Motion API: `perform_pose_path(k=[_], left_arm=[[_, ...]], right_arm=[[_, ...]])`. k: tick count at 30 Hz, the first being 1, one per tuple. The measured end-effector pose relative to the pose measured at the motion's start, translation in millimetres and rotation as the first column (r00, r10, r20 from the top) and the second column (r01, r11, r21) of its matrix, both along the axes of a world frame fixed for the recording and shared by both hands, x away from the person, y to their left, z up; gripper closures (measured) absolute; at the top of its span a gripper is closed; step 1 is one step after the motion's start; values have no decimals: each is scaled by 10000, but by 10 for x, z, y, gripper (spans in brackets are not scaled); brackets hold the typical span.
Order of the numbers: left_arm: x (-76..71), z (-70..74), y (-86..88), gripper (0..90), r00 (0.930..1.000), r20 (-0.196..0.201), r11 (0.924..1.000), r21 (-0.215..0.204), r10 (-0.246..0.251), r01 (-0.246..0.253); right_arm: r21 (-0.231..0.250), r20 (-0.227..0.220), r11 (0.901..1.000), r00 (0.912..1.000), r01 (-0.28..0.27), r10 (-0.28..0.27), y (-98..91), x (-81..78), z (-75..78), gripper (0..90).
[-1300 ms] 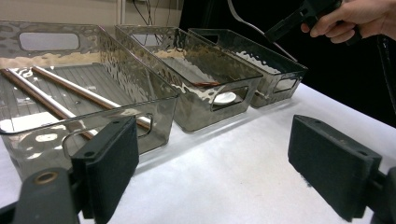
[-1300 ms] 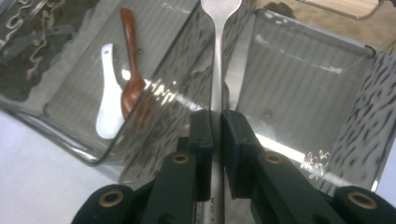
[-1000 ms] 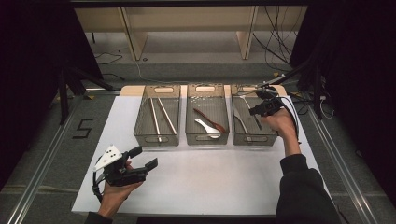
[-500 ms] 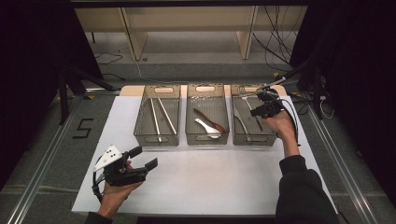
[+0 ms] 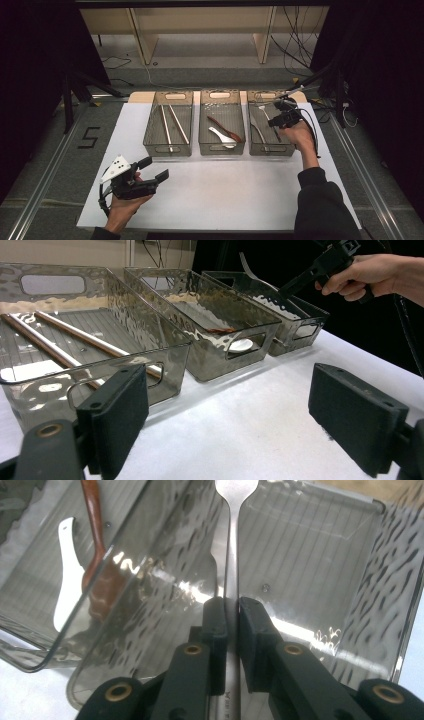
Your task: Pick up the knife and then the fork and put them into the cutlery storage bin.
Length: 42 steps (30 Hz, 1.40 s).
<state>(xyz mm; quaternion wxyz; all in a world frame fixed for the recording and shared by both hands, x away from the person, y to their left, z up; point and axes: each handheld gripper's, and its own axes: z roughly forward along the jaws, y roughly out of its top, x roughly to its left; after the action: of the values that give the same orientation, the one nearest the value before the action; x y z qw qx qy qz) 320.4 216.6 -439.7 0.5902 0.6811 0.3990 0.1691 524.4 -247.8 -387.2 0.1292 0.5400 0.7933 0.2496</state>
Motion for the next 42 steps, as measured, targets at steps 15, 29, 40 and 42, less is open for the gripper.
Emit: perform_pose_path(k=[15, 29, 40, 42], left_arm=[[1, -1, -2, 160, 10000, -6, 10000, 5, 6, -6], [-2, -1, 0, 160, 10000, -12, 10000, 77, -17, 17], [8, -13, -13, 160, 9999, -110, 9999, 123, -52, 53], [6, -13, -17, 159, 9999, -106, 9999, 117, -55, 56]], right_arm=[[372, -305, 9993, 9995, 80, -69, -10, -1, -22, 637], [1384, 810, 9872, 9944, -793, 686, 122, -280, 153, 428], [1681, 1710, 9723, 9762, -1624, 1335, 281, -599, 214, 355], [1692, 1877, 9701, 9719, -1742, 1418, 298, -653, 218, 346]])
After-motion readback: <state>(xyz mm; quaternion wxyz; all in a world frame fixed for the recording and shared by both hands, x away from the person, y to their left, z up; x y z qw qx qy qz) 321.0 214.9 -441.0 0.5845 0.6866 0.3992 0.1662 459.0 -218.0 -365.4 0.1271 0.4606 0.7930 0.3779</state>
